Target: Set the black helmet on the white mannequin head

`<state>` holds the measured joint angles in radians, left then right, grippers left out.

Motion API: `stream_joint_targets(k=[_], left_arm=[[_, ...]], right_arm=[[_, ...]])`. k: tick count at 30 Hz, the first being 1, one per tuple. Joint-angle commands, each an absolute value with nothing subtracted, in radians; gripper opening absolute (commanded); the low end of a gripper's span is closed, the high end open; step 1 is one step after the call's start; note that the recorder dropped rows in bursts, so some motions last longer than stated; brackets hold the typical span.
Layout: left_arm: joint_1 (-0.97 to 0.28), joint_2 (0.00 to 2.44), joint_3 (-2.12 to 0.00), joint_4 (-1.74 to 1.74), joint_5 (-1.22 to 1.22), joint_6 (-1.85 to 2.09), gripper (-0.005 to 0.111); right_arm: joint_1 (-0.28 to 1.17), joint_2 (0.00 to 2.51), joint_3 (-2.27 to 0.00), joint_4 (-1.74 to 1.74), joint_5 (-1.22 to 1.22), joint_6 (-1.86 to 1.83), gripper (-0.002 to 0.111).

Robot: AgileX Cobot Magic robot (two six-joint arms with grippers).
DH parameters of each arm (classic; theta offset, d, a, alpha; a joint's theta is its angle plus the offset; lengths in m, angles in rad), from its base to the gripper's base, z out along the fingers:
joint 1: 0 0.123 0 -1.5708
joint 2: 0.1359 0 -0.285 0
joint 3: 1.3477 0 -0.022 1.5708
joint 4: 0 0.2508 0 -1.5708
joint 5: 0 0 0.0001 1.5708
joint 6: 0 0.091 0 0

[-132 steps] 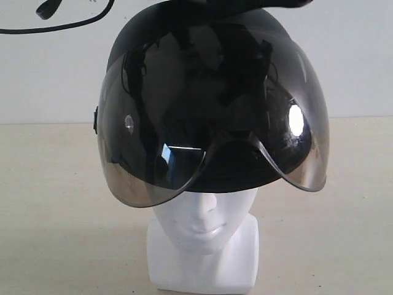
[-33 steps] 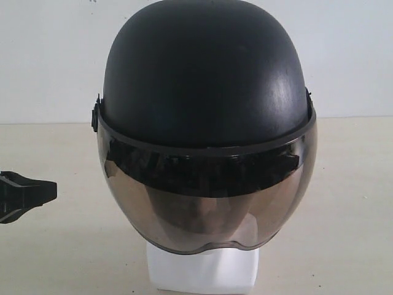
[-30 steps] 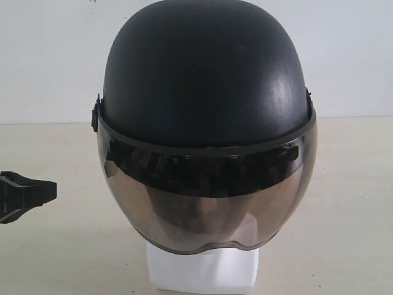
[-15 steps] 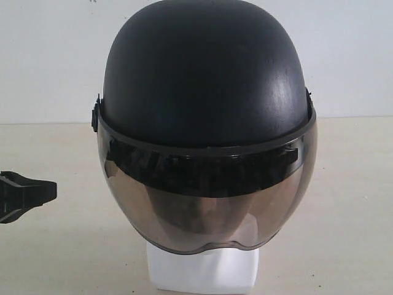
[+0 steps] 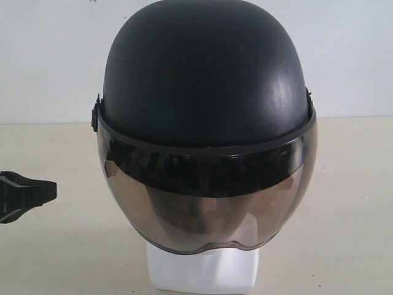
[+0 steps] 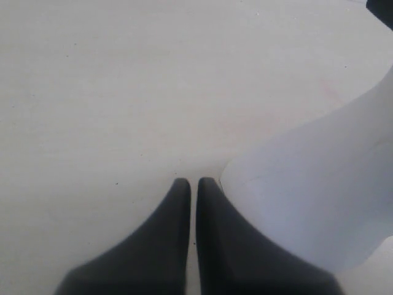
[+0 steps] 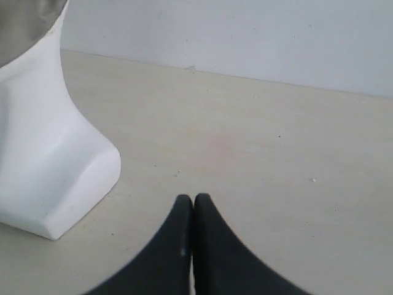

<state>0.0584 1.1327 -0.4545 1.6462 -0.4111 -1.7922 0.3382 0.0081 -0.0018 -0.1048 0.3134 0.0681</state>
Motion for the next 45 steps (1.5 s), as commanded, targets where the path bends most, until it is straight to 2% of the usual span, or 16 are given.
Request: stream_joint_targets(k=[1, 21, 28, 31, 45], left_arm=[[0.060, 1.123, -0.450, 1.639, -0.406, -1.785, 0.004], [0.060, 1.123, -0.450, 1.638, -0.406, -1.785, 0.004], [0.060, 1.123, -0.450, 1.638, -0.406, -1.785, 0.004], [0.060, 1.123, -0.450, 1.638, -0.406, -1.785, 0.004], [0.060, 1.123, -0.450, 1.638, -0.406, -1.785, 0.004]], right_arm=[[0.331, 0.000, 0.000, -0.170, 0.324, 0.050, 0.000], [0.328, 0.000, 0.000, -0.221, 0.345, 0.124, 0.000], [0.119, 0.000, 0.000, -0.196, 0.345, 0.129, 0.000], [0.075, 0.000, 0.000, -0.196, 0.345, 0.129, 0.000], [0.069, 0.000, 0.000, -0.196, 0.345, 0.006, 0.000]])
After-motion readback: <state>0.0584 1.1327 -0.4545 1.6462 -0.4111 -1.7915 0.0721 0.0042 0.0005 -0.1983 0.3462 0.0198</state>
